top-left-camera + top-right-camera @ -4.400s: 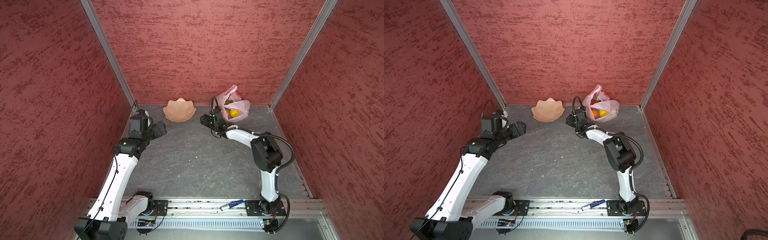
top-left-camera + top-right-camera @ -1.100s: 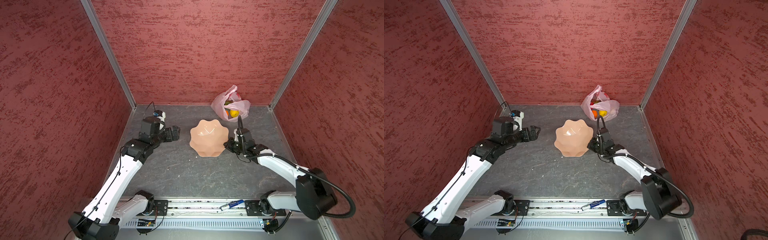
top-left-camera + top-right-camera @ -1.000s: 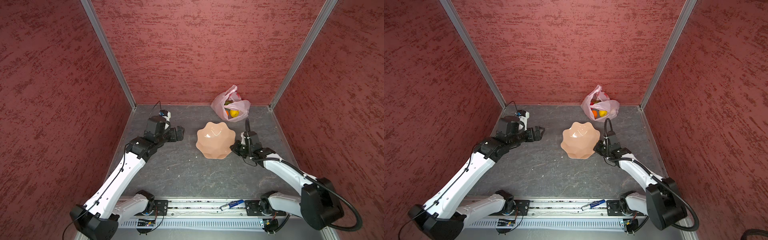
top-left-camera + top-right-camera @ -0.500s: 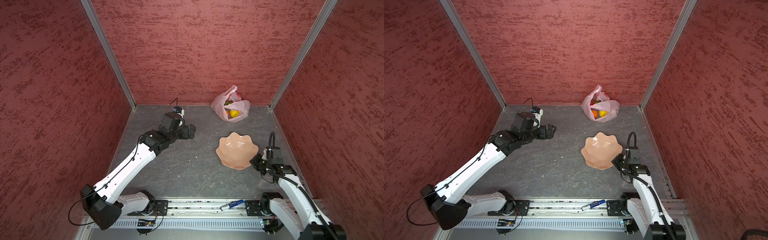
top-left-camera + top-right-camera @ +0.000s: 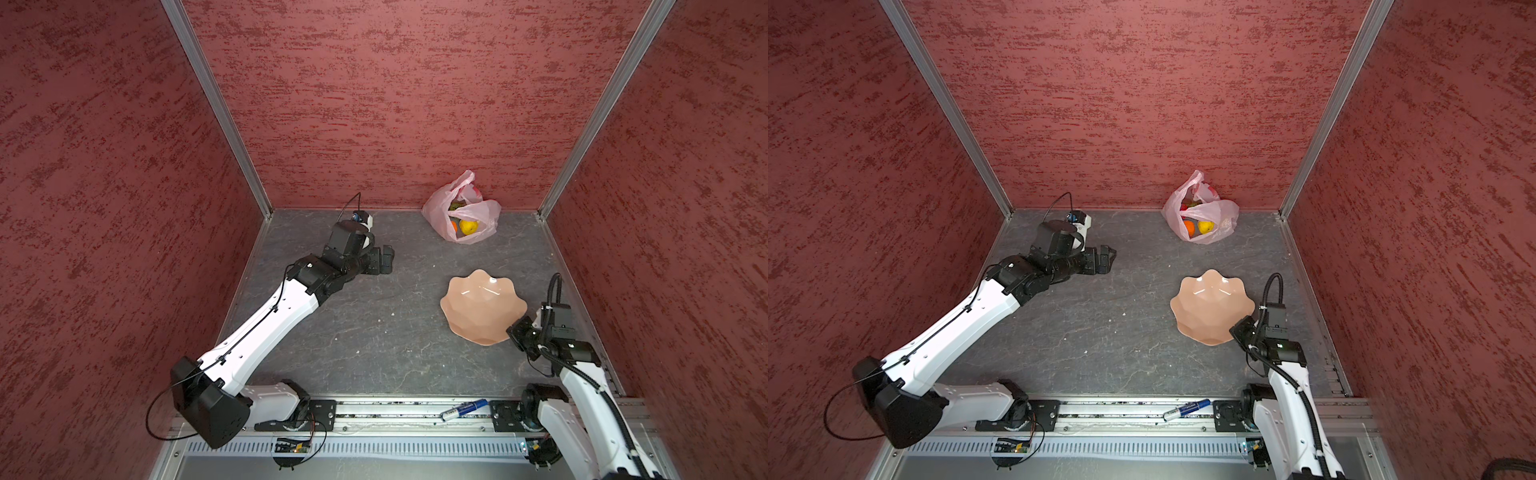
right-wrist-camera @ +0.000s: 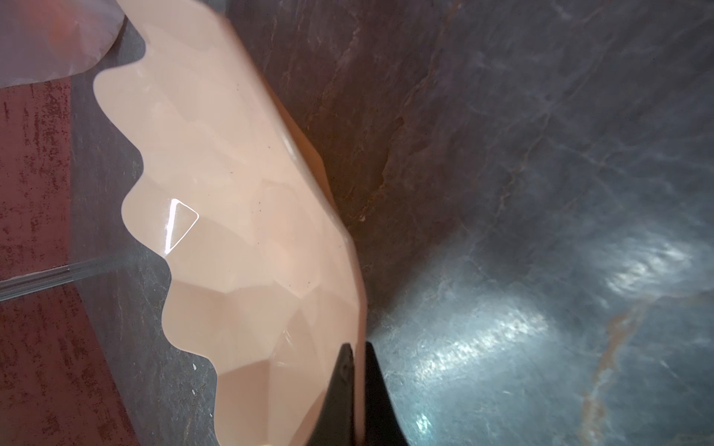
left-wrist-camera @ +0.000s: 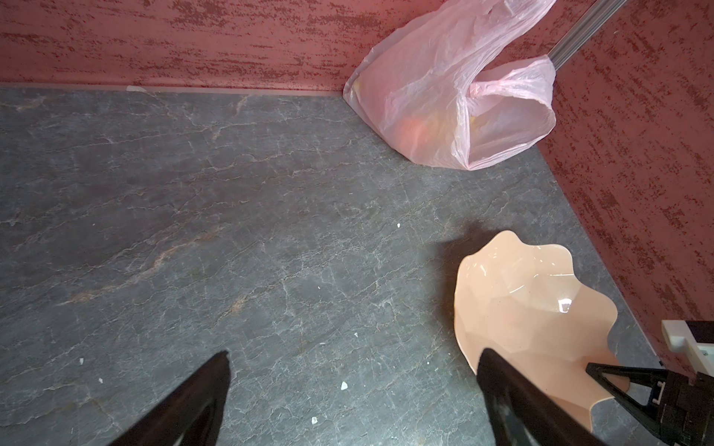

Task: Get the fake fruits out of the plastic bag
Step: 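Reach the left gripper into the pink bag opening while the right holds the bowl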

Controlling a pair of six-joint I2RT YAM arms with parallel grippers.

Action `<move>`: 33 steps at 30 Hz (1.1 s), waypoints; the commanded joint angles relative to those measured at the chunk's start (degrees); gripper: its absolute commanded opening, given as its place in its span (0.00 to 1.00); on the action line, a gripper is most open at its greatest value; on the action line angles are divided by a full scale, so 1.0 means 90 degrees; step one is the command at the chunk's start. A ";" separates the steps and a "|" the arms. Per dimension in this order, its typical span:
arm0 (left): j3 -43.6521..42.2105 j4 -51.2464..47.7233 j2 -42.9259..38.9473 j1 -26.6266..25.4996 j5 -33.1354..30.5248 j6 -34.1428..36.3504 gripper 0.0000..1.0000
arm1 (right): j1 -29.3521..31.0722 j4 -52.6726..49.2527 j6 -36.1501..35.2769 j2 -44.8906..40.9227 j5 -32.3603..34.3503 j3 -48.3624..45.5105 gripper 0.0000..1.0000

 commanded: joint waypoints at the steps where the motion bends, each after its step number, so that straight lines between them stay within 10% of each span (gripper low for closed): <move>1: 0.0314 0.0082 0.0193 -0.0025 0.0108 0.0151 1.00 | -0.0065 -0.0126 0.0016 -0.0066 0.0058 -0.0143 0.04; 12: 0.1092 -0.0079 0.1002 -0.0040 0.0335 0.0396 1.00 | -0.0099 -0.0110 0.0081 -0.0252 0.0181 -0.0231 0.20; 23: 0.1806 -0.0091 0.1748 -0.0077 0.0404 0.0766 1.00 | -0.0100 -0.0439 0.0099 -0.0494 0.0594 0.0079 0.62; 33: 0.2535 0.1019 0.3003 -0.0119 0.0817 0.1060 1.00 | -0.0110 -0.0623 -0.0066 -0.0845 0.1272 0.0665 0.72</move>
